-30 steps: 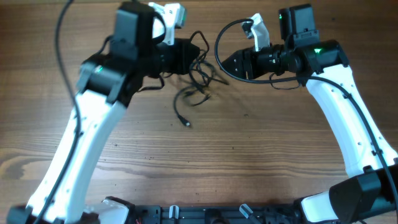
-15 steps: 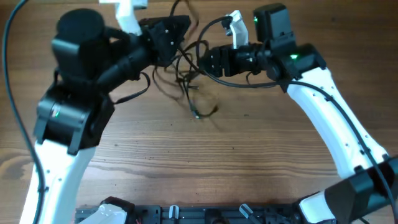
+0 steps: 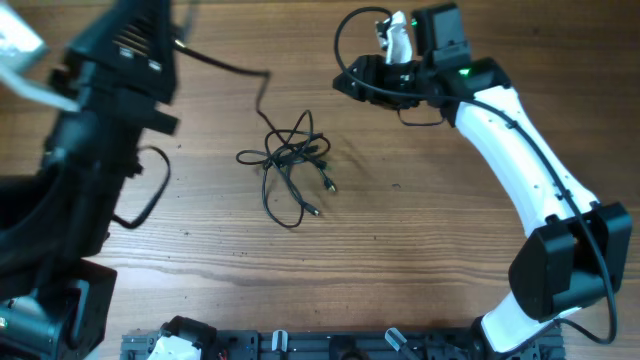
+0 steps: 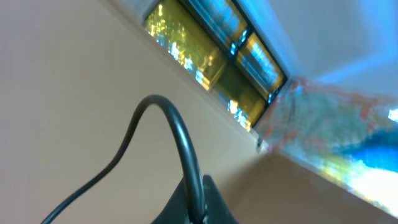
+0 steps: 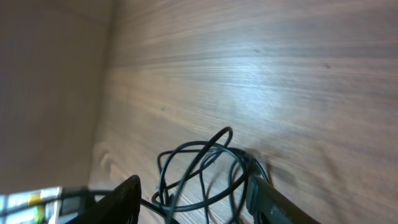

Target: Untangle cables

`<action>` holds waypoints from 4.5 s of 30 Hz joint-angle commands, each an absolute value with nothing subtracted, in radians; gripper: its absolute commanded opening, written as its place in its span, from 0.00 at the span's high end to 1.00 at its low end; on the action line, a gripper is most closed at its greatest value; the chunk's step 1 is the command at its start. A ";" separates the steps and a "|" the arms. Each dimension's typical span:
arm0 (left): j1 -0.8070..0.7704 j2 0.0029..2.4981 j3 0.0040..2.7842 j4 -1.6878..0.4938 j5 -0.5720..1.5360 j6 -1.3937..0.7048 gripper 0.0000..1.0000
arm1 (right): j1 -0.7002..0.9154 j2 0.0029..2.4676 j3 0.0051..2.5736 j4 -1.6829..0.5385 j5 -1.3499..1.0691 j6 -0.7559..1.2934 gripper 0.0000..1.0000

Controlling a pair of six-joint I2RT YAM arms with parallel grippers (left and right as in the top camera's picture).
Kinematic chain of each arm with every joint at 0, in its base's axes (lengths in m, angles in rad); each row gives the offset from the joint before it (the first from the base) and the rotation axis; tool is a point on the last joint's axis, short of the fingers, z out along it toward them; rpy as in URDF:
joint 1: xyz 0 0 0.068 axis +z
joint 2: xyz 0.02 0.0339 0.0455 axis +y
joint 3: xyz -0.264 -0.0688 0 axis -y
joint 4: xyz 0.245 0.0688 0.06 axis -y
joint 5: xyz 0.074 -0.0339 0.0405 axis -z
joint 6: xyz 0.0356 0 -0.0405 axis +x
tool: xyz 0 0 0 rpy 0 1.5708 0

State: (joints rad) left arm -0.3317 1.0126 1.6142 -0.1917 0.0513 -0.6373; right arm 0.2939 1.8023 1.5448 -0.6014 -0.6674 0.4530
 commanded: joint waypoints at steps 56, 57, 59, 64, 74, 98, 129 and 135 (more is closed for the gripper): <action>-0.329 1.464 1.622 -0.959 -0.173 -0.867 0.01 | -0.663 1.567 1.806 -0.924 -0.175 0.526 0.96; -0.329 1.465 1.622 -0.959 -0.173 -0.867 0.00 | -0.712 1.569 1.793 -0.958 -0.154 0.533 0.96; -0.329 1.465 1.622 -0.959 -0.173 -0.867 0.00 | -0.803 1.570 1.734 -0.972 -0.153 0.533 0.96; -0.330 1.467 1.622 -0.960 -0.143 -0.867 0.00 | -0.967 1.632 1.631 -0.935 -0.118 0.544 0.96; -0.330 1.467 1.622 -0.964 -0.134 -0.867 0.00 | -0.998 1.726 1.614 -0.978 0.065 0.684 0.00; -0.330 2.044 1.621 -0.958 0.200 0.168 0.20 | -0.233 1.724 1.615 -1.086 -0.407 0.078 0.00; -0.042 1.800 1.767 -1.094 -0.015 -0.540 0.33 | 0.219 2.010 1.614 -0.889 -0.586 -0.060 0.01; -0.032 1.800 1.767 -1.095 -0.016 -0.540 0.28 | 0.342 2.209 1.614 -0.818 -0.812 -0.127 0.16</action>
